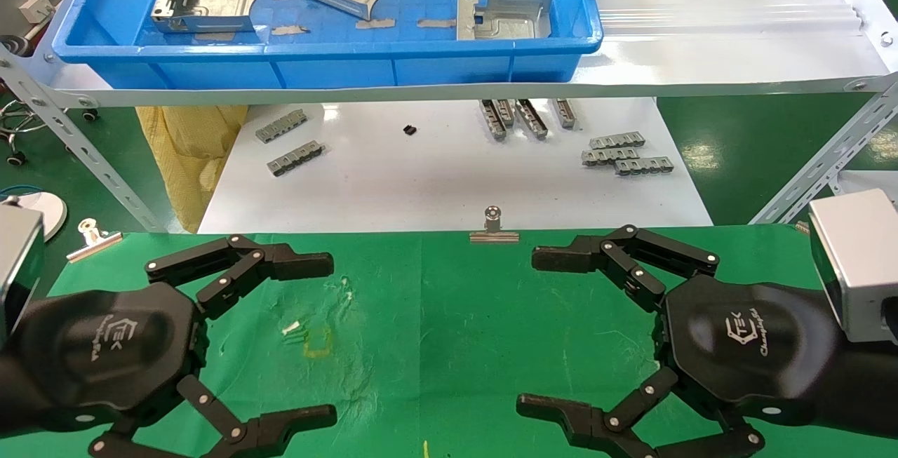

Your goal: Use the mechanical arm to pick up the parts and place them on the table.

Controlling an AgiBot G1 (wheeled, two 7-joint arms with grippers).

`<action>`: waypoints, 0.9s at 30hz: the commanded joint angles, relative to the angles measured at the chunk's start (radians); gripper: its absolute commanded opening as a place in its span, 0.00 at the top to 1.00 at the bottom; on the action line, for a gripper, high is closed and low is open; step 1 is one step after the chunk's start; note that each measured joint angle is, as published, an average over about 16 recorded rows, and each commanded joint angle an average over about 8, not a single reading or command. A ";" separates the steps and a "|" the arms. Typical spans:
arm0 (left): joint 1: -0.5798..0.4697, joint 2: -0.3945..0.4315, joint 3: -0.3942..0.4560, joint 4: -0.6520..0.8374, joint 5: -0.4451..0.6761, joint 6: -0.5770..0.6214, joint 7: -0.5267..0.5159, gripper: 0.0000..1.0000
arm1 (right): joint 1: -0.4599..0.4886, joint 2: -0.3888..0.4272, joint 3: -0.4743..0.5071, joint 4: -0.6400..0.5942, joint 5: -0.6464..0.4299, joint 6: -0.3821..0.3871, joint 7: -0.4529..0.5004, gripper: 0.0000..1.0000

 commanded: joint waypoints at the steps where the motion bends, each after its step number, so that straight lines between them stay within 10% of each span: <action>1: 0.000 0.000 0.000 0.000 0.000 0.000 0.000 0.00 | 0.000 0.000 0.000 0.000 0.000 0.000 0.000 0.00; 14: 0.000 0.000 0.000 0.000 0.000 0.000 0.000 0.00 | 0.000 0.000 0.000 0.000 0.000 0.000 0.000 0.00; 22: 0.000 0.000 0.000 0.000 0.000 0.000 0.000 0.00 | 0.000 0.000 0.000 0.000 0.000 0.000 0.000 1.00; 27: 0.000 0.000 0.000 0.000 0.000 0.000 0.000 0.00 | 0.000 0.000 0.000 0.000 0.000 0.000 0.000 1.00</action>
